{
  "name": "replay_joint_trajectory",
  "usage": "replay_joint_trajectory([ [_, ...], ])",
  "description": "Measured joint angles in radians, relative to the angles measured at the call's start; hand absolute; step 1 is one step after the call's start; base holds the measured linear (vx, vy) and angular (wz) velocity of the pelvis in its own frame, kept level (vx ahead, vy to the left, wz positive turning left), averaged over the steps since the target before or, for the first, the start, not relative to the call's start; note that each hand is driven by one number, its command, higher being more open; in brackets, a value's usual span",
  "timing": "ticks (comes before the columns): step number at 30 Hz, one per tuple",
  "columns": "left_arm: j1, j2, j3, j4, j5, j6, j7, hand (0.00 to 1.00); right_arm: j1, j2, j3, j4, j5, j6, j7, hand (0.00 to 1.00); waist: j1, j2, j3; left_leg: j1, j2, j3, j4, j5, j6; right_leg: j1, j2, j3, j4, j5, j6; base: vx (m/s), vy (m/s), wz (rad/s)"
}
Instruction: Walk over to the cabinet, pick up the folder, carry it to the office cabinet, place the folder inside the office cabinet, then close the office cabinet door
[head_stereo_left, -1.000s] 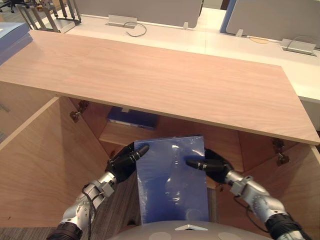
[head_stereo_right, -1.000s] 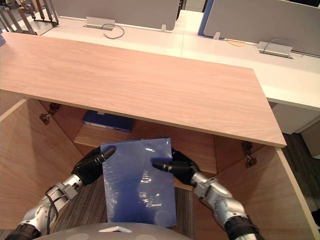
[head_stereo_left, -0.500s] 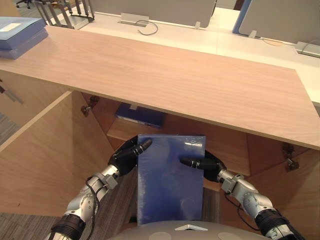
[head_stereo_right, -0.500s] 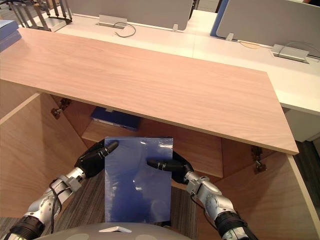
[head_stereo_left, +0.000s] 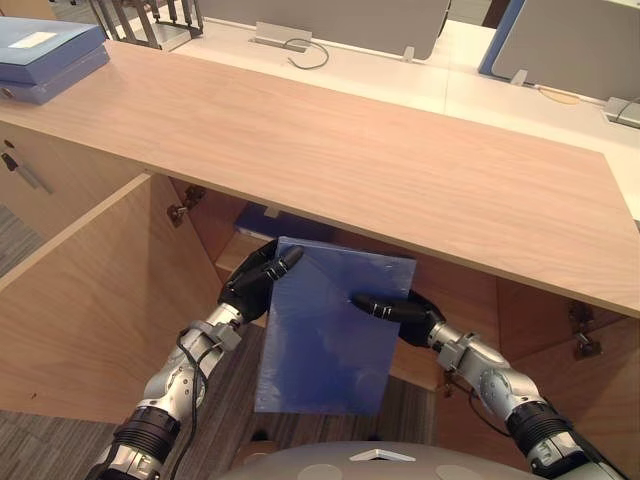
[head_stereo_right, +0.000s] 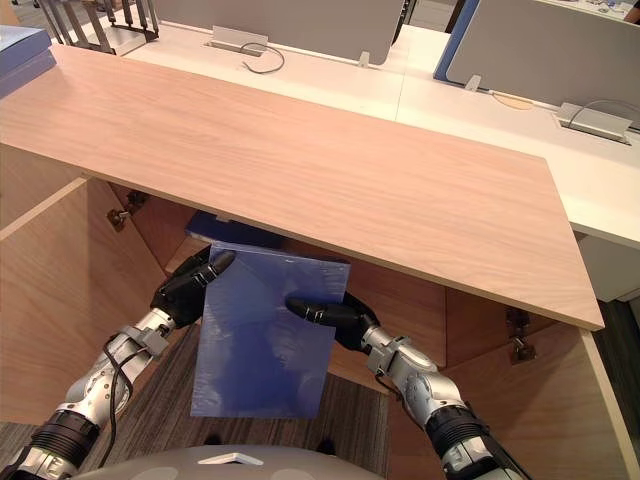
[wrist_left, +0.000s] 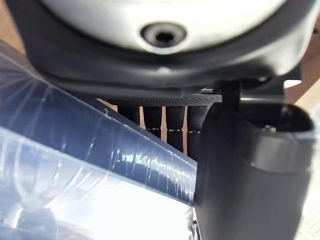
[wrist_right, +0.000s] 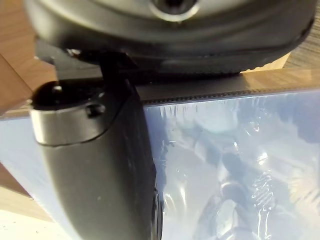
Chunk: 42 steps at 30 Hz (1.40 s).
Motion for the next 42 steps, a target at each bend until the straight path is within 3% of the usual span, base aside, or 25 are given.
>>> replay_joint_trajectory([
  [25, 0.003, -0.027, -0.001, -0.06, -0.003, -0.004, -0.001, 1.0, 0.03, 0.009, -0.021, -0.02, 0.059, 0.027, -0.011, 0.0, -0.002, -0.003, -0.006, -0.011, 0.003, -0.007, 0.029, -0.012, 0.0, 0.014, 0.004, -0.003, -0.008, -0.001, -0.001, 0.0, -0.001, 0.0],
  [34, 0.064, -0.041, 0.01, 0.035, 0.047, 0.003, -0.034, 1.0, 0.124, 0.007, -0.052, -0.02, 0.054, 0.053, -0.002, 0.0, -0.009, 0.027, -0.017, -0.011, 0.002, 0.0, 0.025, -0.011, 0.001, -0.001, 0.001, 0.001, -0.006, 0.001, 0.001, 0.0, 0.0, -0.03],
  [42, 0.144, -0.07, 0.111, 0.085, 0.109, 0.004, -0.056, 1.0, 0.17, 0.017, -0.139, -0.047, 0.017, 0.061, -0.001, 0.0, -0.027, 0.033, -0.013, -0.001, 0.002, 0.01, 0.019, -0.011, 0.001, -0.003, 0.0, 0.014, -0.005, 0.005, 0.003, -0.02, 0.002, -0.05],
])
